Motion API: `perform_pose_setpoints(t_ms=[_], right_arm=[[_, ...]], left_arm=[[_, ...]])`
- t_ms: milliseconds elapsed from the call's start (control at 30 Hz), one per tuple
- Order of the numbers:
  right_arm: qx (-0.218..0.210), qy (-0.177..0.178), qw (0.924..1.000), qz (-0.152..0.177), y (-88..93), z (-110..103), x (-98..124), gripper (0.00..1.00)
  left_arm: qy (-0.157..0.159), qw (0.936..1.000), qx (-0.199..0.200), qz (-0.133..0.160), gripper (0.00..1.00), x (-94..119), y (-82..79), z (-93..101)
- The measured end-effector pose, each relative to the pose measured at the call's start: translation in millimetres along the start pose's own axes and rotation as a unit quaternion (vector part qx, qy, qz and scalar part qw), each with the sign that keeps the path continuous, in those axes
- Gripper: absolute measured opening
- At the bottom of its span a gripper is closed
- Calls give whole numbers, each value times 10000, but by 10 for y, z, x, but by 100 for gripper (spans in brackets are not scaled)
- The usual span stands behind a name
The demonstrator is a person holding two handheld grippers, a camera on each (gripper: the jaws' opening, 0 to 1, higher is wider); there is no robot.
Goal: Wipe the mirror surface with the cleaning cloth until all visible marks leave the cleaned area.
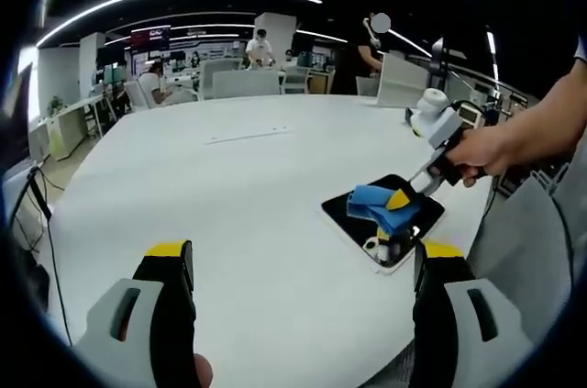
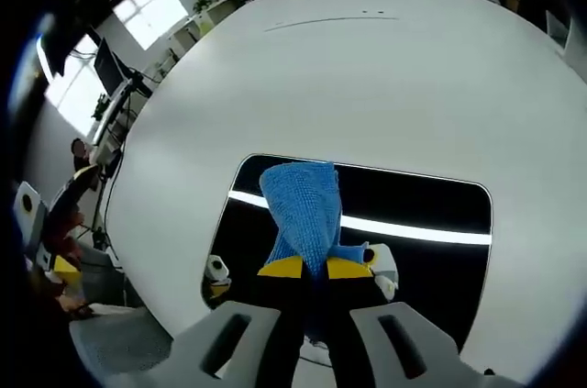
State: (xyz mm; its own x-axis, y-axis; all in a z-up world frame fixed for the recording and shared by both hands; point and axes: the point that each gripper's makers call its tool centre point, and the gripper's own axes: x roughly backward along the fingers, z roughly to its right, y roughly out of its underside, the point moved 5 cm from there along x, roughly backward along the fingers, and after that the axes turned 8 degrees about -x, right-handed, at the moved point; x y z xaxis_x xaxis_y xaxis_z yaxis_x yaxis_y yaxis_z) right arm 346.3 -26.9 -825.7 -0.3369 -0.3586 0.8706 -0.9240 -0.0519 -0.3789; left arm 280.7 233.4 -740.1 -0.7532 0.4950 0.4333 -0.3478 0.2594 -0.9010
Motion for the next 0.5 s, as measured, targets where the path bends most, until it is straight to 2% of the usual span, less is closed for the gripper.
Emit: perform_pose_setpoints(t_ms=[500], right_arm=[[-67,86,9999,39,24,246,99,1]], left_arm=[[12,9999,88,99,99,2,-16,-2]])
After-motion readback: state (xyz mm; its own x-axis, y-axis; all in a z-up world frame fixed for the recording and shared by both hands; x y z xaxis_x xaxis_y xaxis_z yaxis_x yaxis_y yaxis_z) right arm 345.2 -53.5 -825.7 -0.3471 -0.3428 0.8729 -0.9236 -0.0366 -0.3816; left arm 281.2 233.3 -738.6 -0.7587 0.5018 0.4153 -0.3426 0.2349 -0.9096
